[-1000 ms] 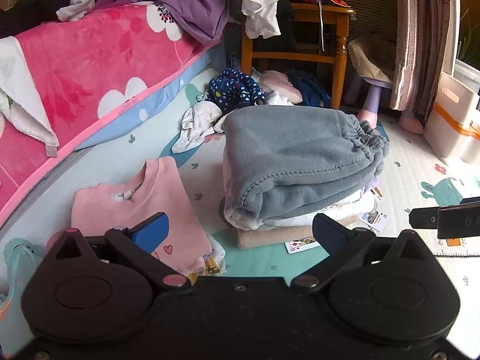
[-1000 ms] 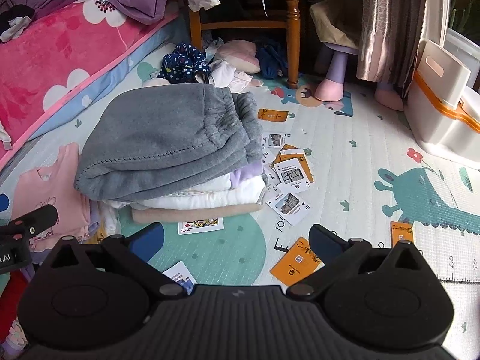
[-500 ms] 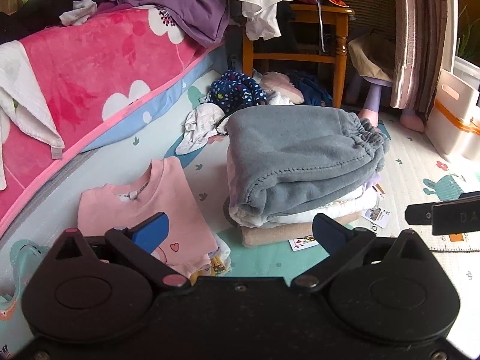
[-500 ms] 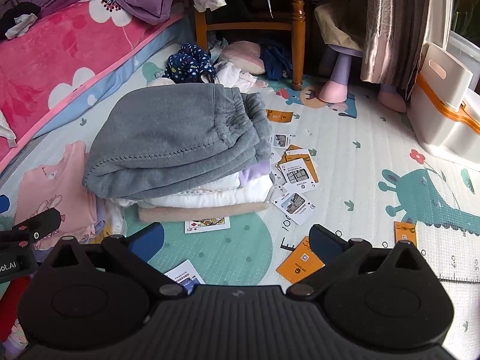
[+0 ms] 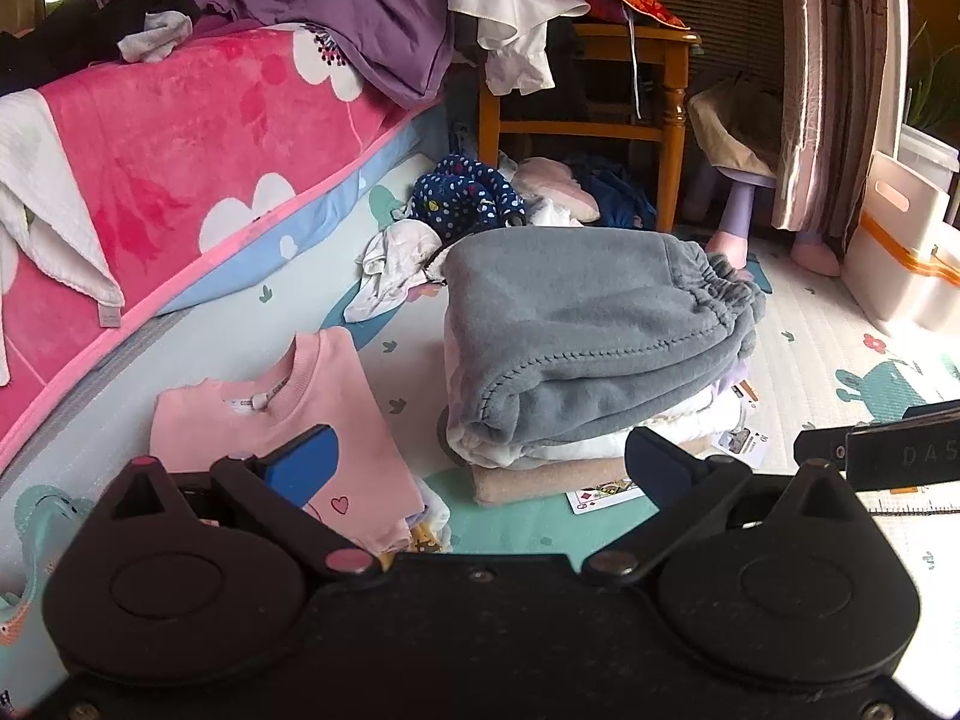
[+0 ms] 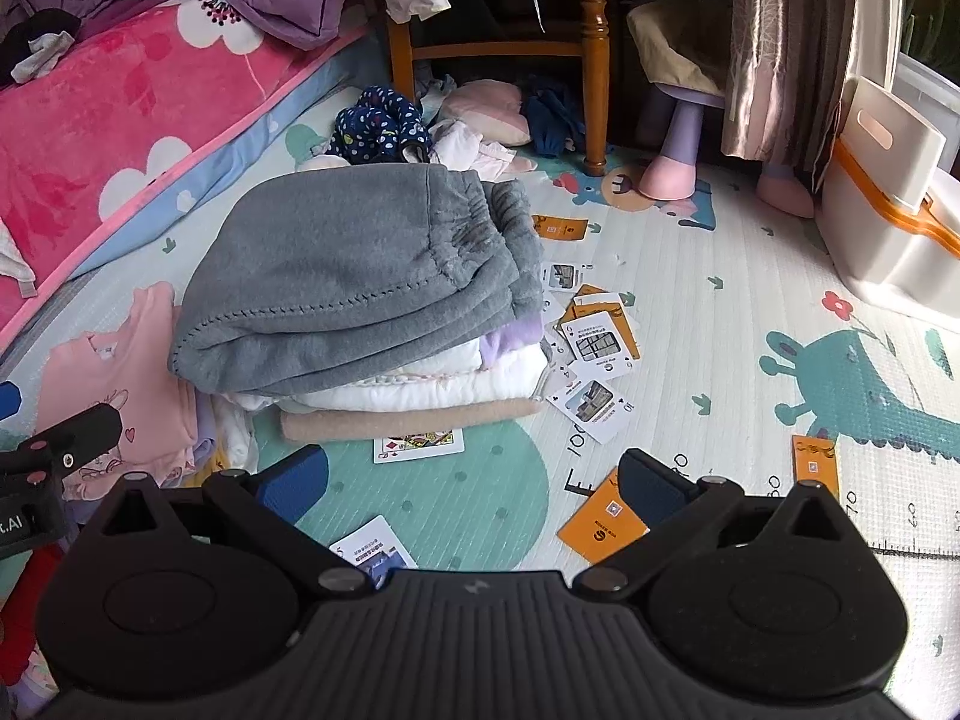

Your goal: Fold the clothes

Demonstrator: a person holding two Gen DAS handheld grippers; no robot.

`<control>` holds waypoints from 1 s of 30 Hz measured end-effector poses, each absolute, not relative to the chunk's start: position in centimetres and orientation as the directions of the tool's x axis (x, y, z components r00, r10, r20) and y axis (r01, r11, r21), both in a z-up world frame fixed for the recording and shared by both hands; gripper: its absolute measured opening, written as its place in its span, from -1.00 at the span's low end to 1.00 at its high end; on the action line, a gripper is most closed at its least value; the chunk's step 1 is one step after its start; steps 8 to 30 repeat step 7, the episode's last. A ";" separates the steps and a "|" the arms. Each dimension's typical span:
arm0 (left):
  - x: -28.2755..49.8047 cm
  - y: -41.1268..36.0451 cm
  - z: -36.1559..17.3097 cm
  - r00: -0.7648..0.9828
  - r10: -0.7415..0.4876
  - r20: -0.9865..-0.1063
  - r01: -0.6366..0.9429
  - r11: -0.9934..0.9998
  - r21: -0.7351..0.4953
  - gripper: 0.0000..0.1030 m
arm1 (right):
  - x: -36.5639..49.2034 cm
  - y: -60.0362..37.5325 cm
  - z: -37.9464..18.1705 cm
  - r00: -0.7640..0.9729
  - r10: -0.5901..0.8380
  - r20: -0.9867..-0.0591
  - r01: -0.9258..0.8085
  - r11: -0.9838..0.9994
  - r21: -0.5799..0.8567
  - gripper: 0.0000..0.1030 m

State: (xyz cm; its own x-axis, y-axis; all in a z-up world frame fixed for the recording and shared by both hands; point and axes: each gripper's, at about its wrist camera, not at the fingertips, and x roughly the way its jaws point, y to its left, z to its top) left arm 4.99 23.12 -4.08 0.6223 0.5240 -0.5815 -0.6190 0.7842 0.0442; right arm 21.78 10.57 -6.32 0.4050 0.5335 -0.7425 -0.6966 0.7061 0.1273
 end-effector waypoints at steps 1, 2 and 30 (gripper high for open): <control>5.0 23.1 -4.1 0.623 0.525 -0.580 -0.619 0.784 0.045 1.00 | 21.8 10.5 -6.3 0.405 0.533 -0.743 -0.696 0.707 0.128 0.99; 5.0 23.1 -4.1 0.623 0.526 -0.579 -0.619 0.784 0.046 1.00 | 21.8 10.5 -6.3 0.405 0.533 -0.743 -0.695 0.707 0.129 0.99; 4.8 23.4 -4.1 0.615 0.540 -0.574 -0.644 0.764 0.028 1.00 | 21.8 10.3 -6.3 0.402 0.537 -0.741 -0.692 0.709 0.138 0.99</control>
